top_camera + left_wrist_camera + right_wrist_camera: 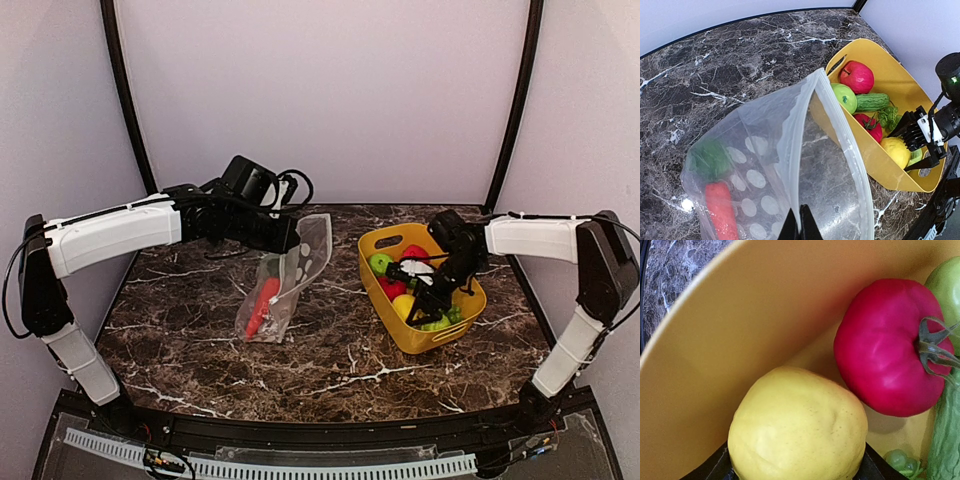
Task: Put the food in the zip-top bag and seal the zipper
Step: Pick up the fake fruit from the bin, then place the fake fruit in the zipper food storage bag.
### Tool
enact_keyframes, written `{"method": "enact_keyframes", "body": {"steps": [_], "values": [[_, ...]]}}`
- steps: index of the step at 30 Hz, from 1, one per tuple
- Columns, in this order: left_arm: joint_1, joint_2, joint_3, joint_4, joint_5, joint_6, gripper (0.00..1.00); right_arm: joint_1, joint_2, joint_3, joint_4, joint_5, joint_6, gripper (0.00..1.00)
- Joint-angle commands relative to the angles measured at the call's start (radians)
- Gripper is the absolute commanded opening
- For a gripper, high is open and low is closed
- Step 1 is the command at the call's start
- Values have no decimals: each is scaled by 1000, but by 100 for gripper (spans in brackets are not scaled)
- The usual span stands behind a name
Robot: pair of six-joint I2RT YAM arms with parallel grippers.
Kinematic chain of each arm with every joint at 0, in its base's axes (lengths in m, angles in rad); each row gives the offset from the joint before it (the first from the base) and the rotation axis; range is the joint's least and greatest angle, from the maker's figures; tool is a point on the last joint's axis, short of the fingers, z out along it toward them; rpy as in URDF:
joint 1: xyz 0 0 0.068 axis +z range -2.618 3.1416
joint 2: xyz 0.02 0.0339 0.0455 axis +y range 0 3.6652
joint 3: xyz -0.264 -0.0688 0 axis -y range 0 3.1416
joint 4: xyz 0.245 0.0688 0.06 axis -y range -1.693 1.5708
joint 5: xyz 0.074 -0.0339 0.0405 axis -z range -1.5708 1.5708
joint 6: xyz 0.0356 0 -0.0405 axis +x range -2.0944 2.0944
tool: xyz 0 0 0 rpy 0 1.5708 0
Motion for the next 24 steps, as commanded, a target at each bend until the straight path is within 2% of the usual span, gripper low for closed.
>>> {"method": "enact_keyframes", "body": {"steps": [1,7,15,24], "values": [[4,-31,6,-34,13,-2,1,-11,-79,15,-15,23,17,52],[4,-34,36,-87,39,14,1,-18,-148,89,-70,8,17,50],[4,-27,70,-126,62,4,1,-14,-178,265,-127,-127,44,48],[3,-9,84,-106,91,-39,1,85,-146,465,-56,-265,137,47]]}}
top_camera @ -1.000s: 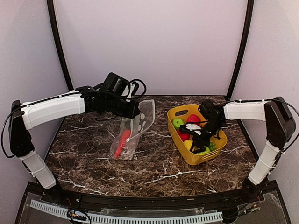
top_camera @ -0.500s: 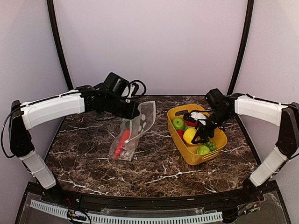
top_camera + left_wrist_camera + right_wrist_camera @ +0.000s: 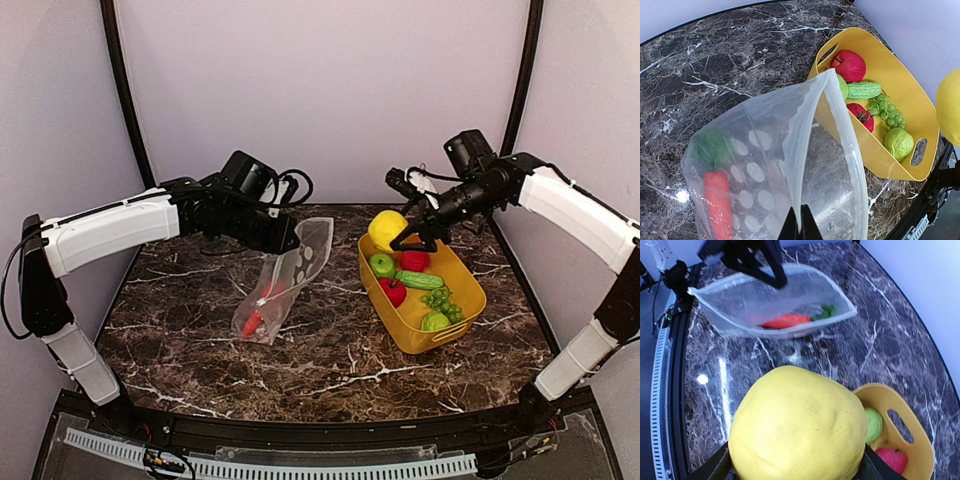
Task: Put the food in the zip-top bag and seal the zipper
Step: Place the fake fruit in the zipper food storage bag.
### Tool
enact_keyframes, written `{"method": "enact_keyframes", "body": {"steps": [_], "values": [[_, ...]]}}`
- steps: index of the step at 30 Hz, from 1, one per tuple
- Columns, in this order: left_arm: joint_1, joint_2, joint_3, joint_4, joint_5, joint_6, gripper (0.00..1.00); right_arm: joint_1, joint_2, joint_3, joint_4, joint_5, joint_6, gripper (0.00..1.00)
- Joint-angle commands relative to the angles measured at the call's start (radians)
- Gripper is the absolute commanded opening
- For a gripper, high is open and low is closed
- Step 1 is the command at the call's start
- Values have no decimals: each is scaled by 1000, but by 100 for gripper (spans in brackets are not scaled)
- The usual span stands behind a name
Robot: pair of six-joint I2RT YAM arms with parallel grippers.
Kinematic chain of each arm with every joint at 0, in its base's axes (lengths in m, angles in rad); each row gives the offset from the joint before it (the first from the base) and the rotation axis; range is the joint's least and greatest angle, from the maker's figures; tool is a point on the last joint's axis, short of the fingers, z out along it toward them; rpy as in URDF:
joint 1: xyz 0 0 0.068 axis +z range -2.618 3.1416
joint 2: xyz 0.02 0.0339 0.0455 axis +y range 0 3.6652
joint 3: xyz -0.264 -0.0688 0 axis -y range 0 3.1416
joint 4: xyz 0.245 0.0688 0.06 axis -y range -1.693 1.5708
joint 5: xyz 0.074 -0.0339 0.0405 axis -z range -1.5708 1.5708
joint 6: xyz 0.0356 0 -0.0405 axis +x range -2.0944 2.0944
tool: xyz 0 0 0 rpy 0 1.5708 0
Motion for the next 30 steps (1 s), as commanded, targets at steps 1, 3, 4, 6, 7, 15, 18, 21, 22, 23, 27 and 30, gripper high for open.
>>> {"method": "enact_keyframes", "body": {"steps": [1,3,4,6,7,15,18,21,22,23,27,30], "values": [[3,-9,41,-11,31,-32,1,74,11,81,76,-98,73,47],[3,-6,48,-9,37,-42,1,102,28,105,121,-112,105,48],[3,-7,52,-8,40,-47,1,113,42,121,142,-122,123,48],[3,-13,54,-1,43,-54,1,129,71,155,180,-144,164,48],[3,-16,54,1,43,-58,1,134,86,170,209,-157,195,48],[3,-46,53,15,52,-75,1,167,213,261,326,-211,325,48],[3,-60,45,22,60,-92,1,181,228,242,382,-187,350,48],[3,-73,34,33,71,-105,1,192,234,221,424,-170,358,48],[3,-76,32,35,72,-109,1,195,236,214,431,-165,359,48],[3,-78,30,40,72,-111,1,197,238,207,437,-158,362,48],[3,-82,29,50,73,-119,1,201,242,172,461,-143,373,48],[3,-86,29,53,68,-125,1,202,237,145,479,-136,377,49]]}}
